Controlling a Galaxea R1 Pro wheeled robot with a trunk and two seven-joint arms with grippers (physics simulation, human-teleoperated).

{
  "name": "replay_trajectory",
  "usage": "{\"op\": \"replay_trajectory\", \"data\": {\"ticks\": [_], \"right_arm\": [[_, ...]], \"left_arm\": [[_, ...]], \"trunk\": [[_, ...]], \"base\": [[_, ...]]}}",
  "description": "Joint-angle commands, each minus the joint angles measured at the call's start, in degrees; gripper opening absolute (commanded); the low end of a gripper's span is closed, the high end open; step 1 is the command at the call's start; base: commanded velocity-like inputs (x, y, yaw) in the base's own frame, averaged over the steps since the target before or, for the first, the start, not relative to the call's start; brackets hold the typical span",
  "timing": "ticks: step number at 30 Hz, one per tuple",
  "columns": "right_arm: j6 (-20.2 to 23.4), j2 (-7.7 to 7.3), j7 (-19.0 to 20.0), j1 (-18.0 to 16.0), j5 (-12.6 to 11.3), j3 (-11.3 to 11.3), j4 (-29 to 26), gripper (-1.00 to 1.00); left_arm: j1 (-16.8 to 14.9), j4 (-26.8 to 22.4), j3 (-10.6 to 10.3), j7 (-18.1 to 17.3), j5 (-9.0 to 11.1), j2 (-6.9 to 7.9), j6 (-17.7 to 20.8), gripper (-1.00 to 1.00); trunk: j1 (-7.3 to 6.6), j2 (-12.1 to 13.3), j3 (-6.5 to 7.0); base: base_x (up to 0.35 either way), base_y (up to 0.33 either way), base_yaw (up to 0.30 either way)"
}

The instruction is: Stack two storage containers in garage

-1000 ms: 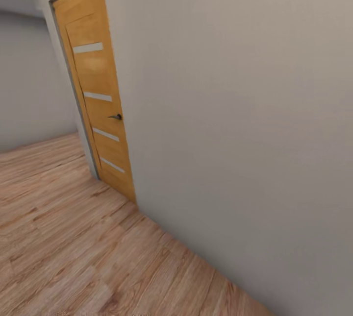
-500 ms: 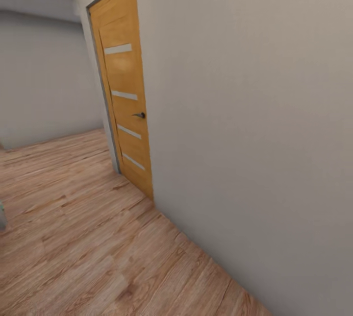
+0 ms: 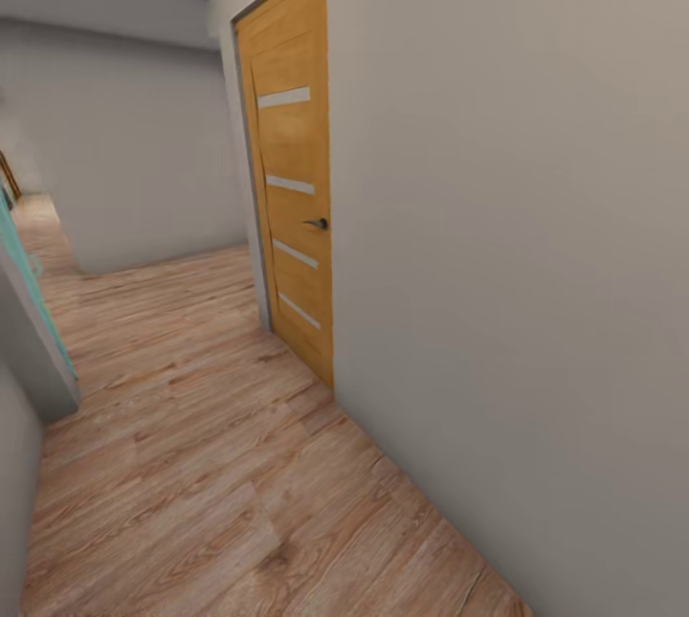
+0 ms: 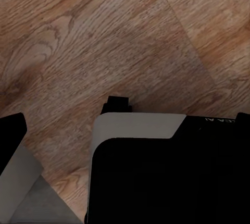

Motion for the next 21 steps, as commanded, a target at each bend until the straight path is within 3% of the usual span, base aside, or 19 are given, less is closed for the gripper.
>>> {"op": "replay_trajectory", "data": {"ticks": [1,21], "right_arm": [[-0.3,0.04,-0.1,-0.1,-0.5,0.5,0.2,1.0],[-0.2,-0.05,-0.1,0.0,-0.7,0.5,0.2,1.0]], "left_arm": [[0.0,0.0,0.1,0.1,0.4,0.09,0.2,1.0],[0.0,0.0,0.2,0.2,0.4,0.22,0.2,1.0]], "trunk": [[0.0,0.0,-0.07],[0.0,0.0,-0.07]], "base": [[0.0,0.0,0.285],[0.0,0.0,0.285]]}}
